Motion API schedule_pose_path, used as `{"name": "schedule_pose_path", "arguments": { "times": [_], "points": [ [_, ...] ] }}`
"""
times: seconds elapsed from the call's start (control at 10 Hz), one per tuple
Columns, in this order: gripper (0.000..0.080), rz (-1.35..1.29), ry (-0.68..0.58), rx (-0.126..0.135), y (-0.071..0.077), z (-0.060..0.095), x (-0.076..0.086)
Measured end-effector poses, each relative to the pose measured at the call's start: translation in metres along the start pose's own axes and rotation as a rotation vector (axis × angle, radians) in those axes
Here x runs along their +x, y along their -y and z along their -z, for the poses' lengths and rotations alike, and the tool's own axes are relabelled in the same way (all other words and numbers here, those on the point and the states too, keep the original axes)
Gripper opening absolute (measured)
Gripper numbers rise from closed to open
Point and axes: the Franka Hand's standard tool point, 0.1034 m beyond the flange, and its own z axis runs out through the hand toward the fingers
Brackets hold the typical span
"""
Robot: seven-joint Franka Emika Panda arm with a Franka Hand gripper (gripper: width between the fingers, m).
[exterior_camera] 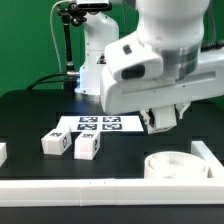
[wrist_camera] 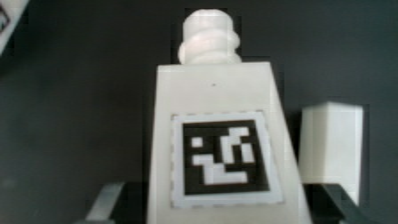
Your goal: Assemble stool
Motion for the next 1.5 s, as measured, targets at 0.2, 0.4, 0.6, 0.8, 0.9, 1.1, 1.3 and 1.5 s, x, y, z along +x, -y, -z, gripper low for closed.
{"name": "schedule_pose_path", "arguments": {
  "times": [0.2, 0.4, 0.6, 0.8, 0.9, 1.1, 1.3, 1.5],
  "points": [
    [0.0338, -0.002, -0.119, -0.015, -0.003, -0.002, 0.006],
    [0.0338, -0.004, -0.268, -0.033, -0.005, 0.002, 0.013],
    [0.0338, 0.014, -0.36, -0.043, -0.008, 0.024, 0.018],
    [0.0338, 0.022, -0.47, -0.05, -0.015, 0.04, 0.027],
    [0.0338, 0.022, -0.564, -0.061, -0.019, 0.05, 0.036],
    [0.0338, 0.022, -0.675, -0.082, -0.022, 0.044, 0.036],
    [0.0338, 0.027, -0.852, -0.114, -0.023, 0.048, 0.04],
    [0.0338, 0.033, -0.955, -0.131, -0.023, 0.057, 0.046]
  ]
}}
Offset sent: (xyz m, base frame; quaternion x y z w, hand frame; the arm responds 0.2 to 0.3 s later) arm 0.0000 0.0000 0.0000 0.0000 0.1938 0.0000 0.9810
